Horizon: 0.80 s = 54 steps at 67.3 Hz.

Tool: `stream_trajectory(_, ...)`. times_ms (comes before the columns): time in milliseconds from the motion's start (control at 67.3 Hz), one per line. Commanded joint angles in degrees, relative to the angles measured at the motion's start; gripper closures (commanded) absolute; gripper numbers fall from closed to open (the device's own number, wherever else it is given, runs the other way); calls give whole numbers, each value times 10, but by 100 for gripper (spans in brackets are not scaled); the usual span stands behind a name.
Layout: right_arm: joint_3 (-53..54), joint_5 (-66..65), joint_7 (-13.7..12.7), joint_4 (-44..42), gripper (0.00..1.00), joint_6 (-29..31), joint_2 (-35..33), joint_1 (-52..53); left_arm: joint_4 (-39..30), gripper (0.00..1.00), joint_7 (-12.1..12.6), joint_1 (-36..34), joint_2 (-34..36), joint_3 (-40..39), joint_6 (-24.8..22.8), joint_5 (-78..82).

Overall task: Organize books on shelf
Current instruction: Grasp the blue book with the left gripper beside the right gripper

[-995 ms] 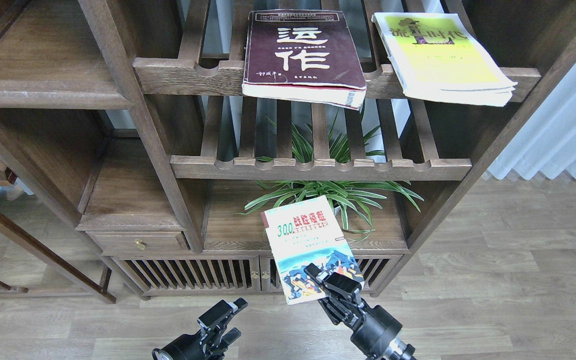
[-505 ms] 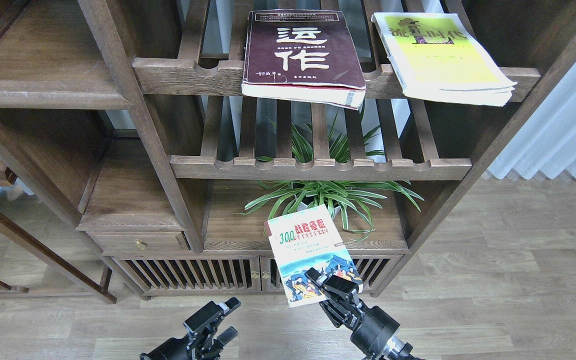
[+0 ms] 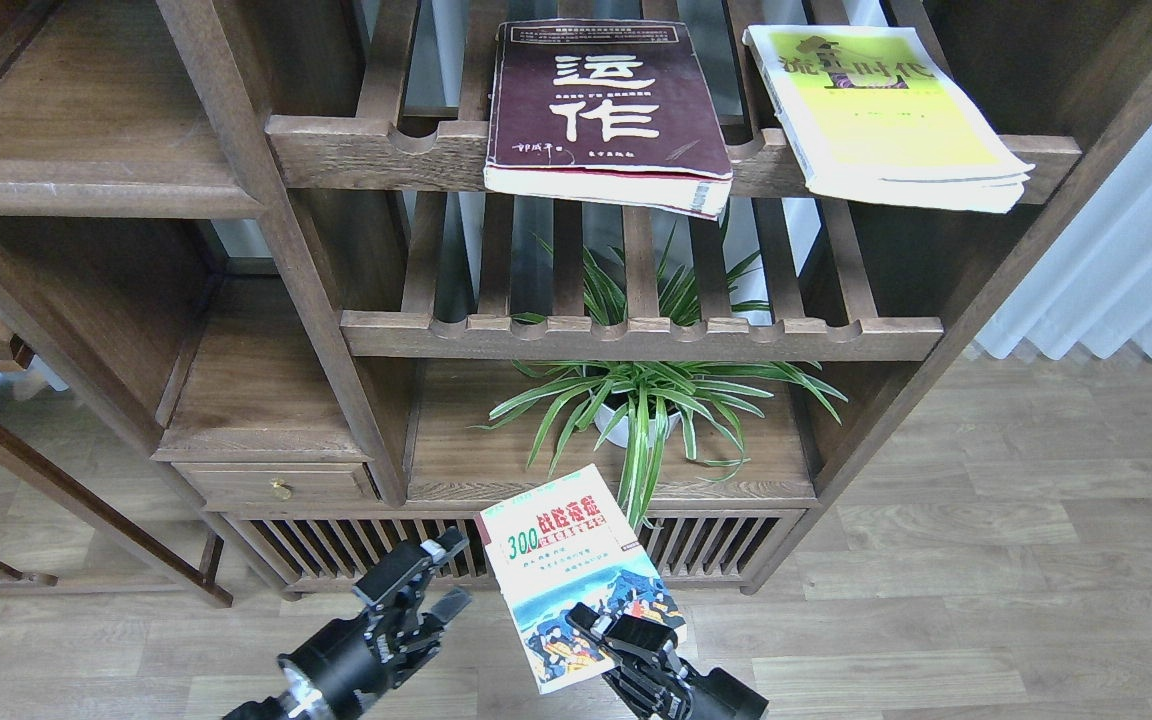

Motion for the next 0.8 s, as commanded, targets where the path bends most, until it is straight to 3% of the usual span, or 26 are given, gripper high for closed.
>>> stream_trajectory(0, 0, -3, 0, 8, 98, 0, 0, 1, 12, 1, 0, -8, -28, 11, 0, 4)
stream_trajectory(208, 4, -3, 0, 15, 98, 0, 0, 4, 44, 1, -1, -18, -49, 52, 0, 18)
stream_trajectory(787, -6, -4, 0, 35, 98, 0, 0, -1, 99, 1, -3, -54, -53, 40, 0, 13)
